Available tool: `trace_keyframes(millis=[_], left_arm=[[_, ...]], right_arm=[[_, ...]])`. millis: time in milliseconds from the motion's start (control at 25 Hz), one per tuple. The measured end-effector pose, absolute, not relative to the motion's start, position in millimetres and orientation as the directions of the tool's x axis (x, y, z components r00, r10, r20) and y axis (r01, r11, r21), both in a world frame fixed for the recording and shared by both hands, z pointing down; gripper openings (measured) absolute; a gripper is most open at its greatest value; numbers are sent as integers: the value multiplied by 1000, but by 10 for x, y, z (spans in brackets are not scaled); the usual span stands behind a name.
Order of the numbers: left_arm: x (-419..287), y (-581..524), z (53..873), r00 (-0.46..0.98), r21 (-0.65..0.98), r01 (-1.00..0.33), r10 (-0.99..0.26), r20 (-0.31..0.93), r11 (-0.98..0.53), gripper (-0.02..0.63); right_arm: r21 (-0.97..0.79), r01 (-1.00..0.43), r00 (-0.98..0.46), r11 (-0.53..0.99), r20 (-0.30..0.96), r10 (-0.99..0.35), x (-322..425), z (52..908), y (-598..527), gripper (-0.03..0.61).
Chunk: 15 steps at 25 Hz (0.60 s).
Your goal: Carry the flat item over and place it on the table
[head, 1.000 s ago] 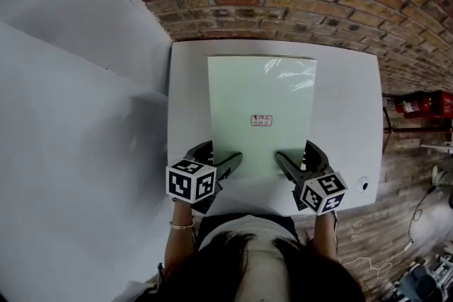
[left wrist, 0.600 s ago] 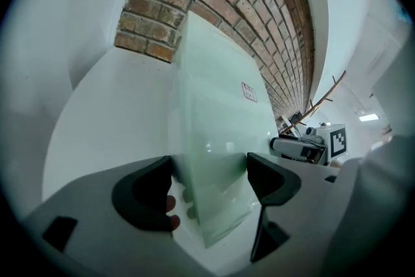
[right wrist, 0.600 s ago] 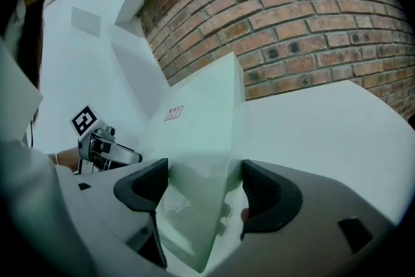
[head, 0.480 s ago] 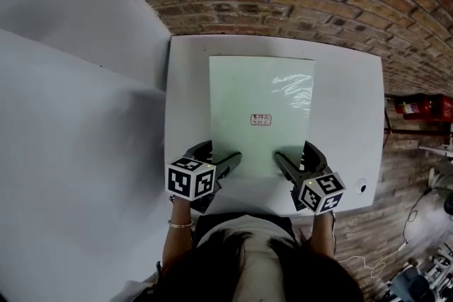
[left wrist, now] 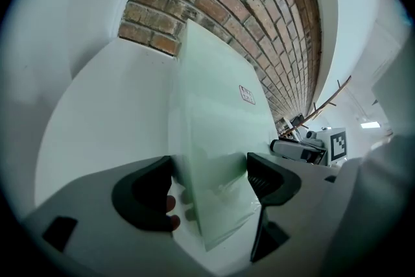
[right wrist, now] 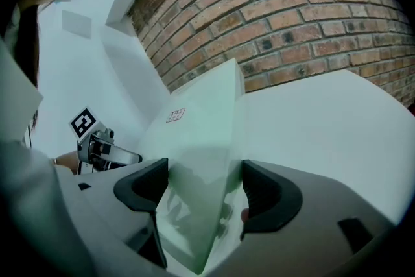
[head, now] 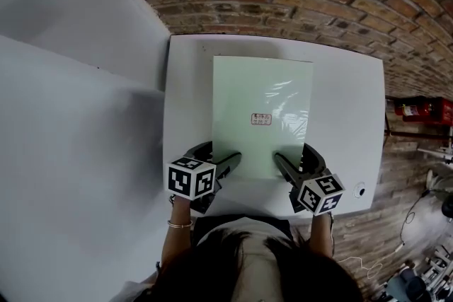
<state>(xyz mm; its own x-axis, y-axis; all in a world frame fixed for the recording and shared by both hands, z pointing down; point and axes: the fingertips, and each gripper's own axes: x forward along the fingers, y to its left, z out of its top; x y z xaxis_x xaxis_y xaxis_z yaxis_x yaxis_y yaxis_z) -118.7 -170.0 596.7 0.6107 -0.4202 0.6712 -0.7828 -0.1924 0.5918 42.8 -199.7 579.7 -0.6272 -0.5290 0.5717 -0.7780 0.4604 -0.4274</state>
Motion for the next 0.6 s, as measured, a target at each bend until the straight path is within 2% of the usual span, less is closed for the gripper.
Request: trace_keyframes(millis=[600], left_arm=[[-1193, -1768, 6062, 604, 615, -778, -423, 675, -129, 365]], right_arm=[[-457, -779, -627, 429, 585, -515, 434, 5904, -2080, 359]])
